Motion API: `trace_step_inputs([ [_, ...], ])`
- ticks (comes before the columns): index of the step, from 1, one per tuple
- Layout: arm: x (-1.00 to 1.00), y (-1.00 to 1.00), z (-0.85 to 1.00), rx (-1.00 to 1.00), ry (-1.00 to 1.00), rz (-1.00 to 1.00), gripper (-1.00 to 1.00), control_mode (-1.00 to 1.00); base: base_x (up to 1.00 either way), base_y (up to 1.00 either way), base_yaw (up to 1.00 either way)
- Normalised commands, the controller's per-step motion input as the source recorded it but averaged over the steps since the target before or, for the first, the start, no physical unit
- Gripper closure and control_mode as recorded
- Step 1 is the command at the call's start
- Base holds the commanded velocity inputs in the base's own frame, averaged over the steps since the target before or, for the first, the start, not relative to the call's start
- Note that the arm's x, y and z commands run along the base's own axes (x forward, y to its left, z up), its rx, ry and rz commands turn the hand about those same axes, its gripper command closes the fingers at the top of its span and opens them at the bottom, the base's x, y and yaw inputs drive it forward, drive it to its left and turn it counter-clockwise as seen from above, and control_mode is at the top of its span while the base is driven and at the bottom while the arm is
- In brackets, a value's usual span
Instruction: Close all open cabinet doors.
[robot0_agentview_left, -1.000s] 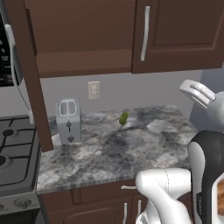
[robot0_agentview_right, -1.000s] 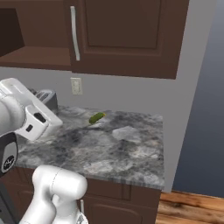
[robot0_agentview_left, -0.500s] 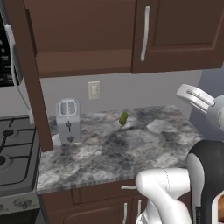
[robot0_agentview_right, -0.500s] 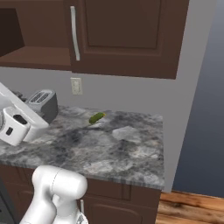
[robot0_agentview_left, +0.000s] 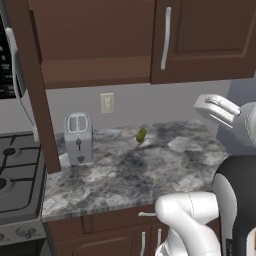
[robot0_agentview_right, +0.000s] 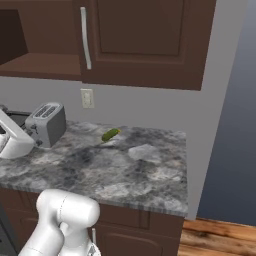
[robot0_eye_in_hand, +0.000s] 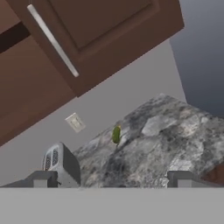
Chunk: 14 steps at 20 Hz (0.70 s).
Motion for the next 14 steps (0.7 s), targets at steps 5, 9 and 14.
trace_step_inputs([
  [5,-0.27,0.25,0.11,0.00,0.13,0.09,-1.00,-1.00,0.00,0.00,0.00],
  [9,-0.28,0.21,0.02,0.00,0.04,0.20,-1.00,-1.00,0.00,0.00,0.00],
  [14,-0.23,0.18,0.02,0.02,0.00,0.27,-1.00,-1.00,0.00,0.00,0.00],
])
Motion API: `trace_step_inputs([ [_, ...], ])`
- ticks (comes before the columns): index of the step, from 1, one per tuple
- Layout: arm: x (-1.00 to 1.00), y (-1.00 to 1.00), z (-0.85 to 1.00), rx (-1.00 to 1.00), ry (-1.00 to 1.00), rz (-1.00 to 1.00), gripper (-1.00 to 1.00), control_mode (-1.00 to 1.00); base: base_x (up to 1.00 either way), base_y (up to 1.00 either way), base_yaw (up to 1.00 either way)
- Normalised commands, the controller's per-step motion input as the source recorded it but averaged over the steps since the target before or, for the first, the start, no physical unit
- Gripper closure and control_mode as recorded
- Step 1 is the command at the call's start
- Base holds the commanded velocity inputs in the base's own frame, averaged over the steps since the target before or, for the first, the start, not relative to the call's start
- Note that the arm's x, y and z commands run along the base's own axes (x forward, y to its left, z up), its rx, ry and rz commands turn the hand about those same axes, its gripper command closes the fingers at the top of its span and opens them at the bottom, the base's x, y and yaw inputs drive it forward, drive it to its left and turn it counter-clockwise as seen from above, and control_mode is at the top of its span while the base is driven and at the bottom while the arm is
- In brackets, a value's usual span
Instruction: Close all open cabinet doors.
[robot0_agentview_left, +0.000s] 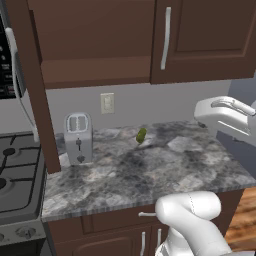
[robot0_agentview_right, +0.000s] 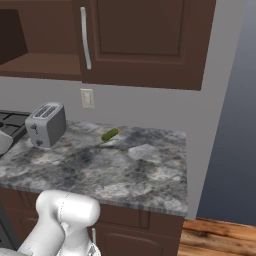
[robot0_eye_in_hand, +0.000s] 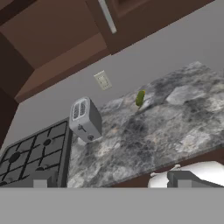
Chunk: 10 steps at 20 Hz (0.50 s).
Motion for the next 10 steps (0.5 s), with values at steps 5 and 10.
trace_step_inputs([
  [5,-0.15,0.30,0.06,0.07,0.00,0.12,-1.00,-1.00,0.00,0.00,0.00],
  [10,0.00,0.64,0.00,0.00,0.00,0.00,-1.00,-1.00,0.00,0.00,0.00],
])
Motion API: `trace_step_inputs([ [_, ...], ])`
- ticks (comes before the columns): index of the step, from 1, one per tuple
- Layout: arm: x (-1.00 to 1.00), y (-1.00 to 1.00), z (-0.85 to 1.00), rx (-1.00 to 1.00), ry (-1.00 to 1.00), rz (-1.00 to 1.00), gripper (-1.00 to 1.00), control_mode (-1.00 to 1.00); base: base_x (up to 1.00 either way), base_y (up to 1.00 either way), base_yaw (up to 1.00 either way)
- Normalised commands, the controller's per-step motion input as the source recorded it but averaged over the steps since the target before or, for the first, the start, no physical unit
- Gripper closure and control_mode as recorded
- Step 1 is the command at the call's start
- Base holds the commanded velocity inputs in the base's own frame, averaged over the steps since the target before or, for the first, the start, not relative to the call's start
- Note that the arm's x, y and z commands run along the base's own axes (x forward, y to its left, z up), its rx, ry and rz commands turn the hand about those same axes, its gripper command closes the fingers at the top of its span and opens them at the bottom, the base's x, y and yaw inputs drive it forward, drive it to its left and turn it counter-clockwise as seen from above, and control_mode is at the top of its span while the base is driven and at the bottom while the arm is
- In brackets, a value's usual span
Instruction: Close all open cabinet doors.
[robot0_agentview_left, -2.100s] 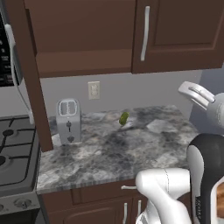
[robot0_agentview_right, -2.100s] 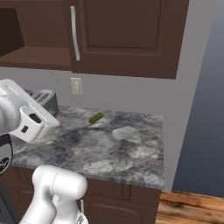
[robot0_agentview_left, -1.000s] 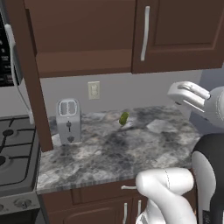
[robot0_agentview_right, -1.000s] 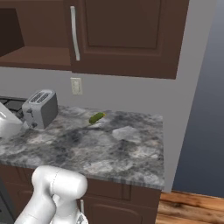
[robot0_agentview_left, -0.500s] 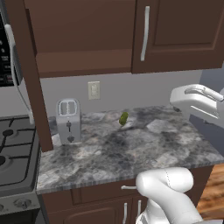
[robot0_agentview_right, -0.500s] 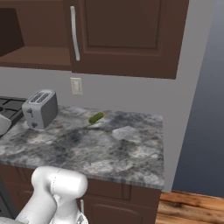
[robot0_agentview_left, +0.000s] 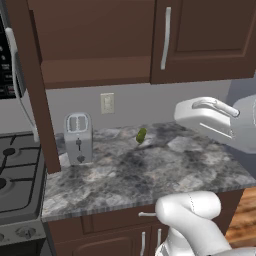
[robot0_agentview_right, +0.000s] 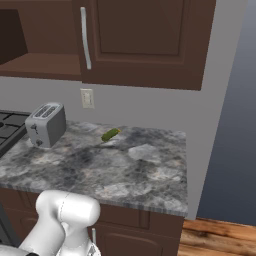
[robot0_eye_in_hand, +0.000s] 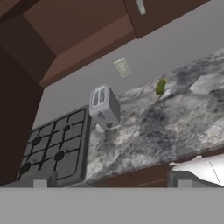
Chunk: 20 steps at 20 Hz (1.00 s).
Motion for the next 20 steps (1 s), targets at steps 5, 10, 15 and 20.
trace_step_inputs([
  [5,-0.12,0.57,0.00,0.04,0.00,0.00,-1.00,-1.00,0.00,0.00,0.00],
  [10,-0.21,0.43,0.00,0.12,0.11,0.00,-1.00,-1.00,0.00,0.00,0.00],
  [15,-0.09,0.47,0.00,0.14,0.15,0.01,-1.00,-1.00,0.00,0.00,0.00],
  [20,-0.01,0.53,0.00,0.14,0.15,0.01,-1.00,-1.00,0.00,0.00,0.00],
])
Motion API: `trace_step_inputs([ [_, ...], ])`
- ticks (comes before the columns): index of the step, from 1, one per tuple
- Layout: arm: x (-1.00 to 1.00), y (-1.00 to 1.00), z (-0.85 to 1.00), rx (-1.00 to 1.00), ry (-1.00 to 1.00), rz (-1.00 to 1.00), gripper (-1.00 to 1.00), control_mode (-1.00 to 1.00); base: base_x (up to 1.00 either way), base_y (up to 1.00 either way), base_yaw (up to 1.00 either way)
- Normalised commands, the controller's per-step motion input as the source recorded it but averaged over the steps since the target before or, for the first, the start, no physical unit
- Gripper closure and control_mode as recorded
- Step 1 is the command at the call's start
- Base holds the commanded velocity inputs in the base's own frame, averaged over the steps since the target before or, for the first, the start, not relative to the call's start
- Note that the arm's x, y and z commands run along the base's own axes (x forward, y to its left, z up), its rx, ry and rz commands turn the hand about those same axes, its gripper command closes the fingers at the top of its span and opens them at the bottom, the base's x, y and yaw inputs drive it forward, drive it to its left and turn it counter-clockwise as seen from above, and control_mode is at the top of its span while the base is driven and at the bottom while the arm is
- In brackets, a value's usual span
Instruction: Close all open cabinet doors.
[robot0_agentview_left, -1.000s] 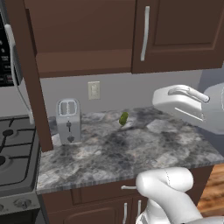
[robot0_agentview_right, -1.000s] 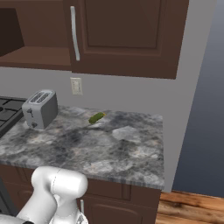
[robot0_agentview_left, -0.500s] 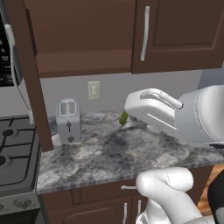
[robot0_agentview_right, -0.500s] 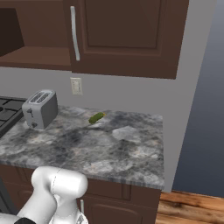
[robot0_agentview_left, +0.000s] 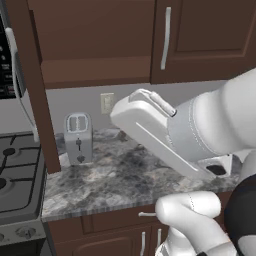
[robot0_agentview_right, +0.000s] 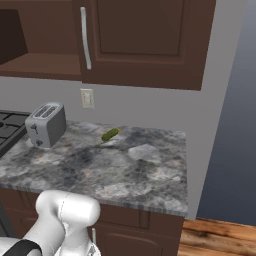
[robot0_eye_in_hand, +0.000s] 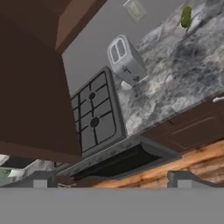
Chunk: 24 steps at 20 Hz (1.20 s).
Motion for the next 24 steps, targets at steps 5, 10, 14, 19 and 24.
trace_step_inputs([
  [5,-0.13,0.54,-0.04,0.15,0.01,0.04,-1.00,-1.00,0.00,0.00,0.00],
  [10,-0.22,0.56,-0.10,0.22,-0.01,0.01,-1.00,-1.00,0.00,0.00,0.00],
  [14,-0.09,0.52,-0.05,0.27,0.00,0.00,-1.00,-1.00,0.00,0.00,0.00],
  [19,-0.05,0.30,0.04,0.28,0.16,0.00,-1.00,-1.00,0.00,0.00,0.00],
  [24,-0.15,0.24,0.03,0.23,0.14,0.00,-1.00,-1.00,0.00,0.00,0.00],
])
